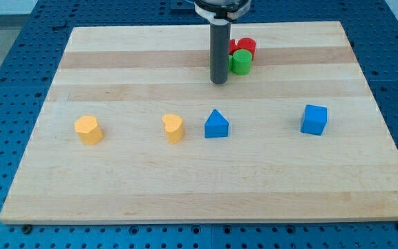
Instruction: Slide blue cube a bit down
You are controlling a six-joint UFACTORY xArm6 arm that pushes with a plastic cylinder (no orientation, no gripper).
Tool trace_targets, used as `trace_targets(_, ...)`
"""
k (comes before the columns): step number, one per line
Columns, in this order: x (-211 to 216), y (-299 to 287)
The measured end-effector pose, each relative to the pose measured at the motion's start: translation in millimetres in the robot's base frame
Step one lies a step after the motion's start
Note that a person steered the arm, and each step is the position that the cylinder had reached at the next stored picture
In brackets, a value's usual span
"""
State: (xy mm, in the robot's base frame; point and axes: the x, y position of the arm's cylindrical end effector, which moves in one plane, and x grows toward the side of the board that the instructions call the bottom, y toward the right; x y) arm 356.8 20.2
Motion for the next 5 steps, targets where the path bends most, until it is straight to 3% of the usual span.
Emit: trace_targets(5, 15, -10)
